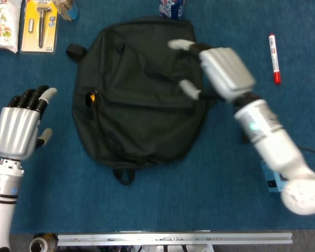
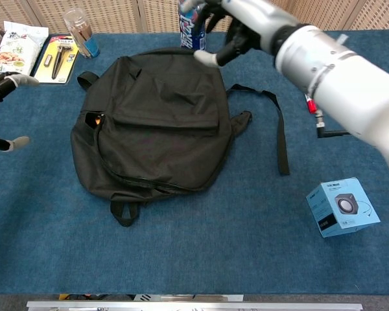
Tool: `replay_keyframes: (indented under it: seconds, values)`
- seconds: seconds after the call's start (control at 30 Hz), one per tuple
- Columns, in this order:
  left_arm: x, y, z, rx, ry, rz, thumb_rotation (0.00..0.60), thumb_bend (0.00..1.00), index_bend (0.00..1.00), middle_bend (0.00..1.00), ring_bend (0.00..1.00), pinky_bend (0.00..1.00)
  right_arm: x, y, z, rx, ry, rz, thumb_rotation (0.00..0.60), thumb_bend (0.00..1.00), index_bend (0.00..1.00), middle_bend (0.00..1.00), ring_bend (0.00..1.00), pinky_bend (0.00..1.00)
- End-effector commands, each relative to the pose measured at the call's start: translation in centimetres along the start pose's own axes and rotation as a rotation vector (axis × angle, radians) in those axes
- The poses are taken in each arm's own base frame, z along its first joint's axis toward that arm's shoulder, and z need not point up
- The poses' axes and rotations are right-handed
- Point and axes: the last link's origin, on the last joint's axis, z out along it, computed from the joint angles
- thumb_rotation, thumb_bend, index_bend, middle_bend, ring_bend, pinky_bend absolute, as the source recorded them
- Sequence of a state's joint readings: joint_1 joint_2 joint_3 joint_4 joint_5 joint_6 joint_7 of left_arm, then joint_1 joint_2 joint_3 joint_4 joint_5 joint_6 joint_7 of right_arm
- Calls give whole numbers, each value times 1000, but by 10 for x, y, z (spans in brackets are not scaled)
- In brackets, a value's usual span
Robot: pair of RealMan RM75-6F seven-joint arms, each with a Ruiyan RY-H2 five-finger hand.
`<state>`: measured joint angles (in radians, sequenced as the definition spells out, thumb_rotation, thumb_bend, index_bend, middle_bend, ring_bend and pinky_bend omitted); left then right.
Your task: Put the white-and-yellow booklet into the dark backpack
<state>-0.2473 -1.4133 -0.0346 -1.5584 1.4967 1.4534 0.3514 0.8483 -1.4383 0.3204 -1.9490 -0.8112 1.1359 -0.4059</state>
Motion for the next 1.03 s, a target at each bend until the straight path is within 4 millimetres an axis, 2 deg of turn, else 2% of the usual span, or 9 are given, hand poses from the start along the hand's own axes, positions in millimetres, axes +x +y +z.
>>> replay_keyframes:
  seconds: [0.03, 0.13, 0.27, 0.5, 0.8, 1.03]
  values:
    - [1, -7, 1, 15, 5, 2, 600, 131, 189, 204, 224, 348, 15, 52, -38, -93, 45, -123, 600, 407, 335, 430, 355, 582]
    - [1, -12, 0, 27, -4, 21, 600, 131, 189, 204, 224, 348, 19, 82, -63, -152, 44, -217, 600, 431, 387, 458, 367, 592]
    - [5, -21, -5, 47, -3, 65, 600, 131, 190, 204, 224, 340, 25, 114, -98, -221, 70, -330, 600, 437, 403, 465, 371, 599]
    - [13, -42, -18, 110, 17, 36, 600, 131, 192, 204, 224, 339, 32, 158, -155, -342, 129, -343, 600, 437, 413, 466, 371, 600]
    - [26, -66, -42, 162, 68, 25, 600, 131, 192, 204, 224, 339, 38, 185, -209, -416, 313, -349, 600, 418, 415, 472, 371, 600]
    - [28, -75, -55, 185, 45, 47, 600, 131, 199, 206, 224, 335, 39, 195, -222, -445, 329, -355, 600, 361, 419, 475, 371, 590]
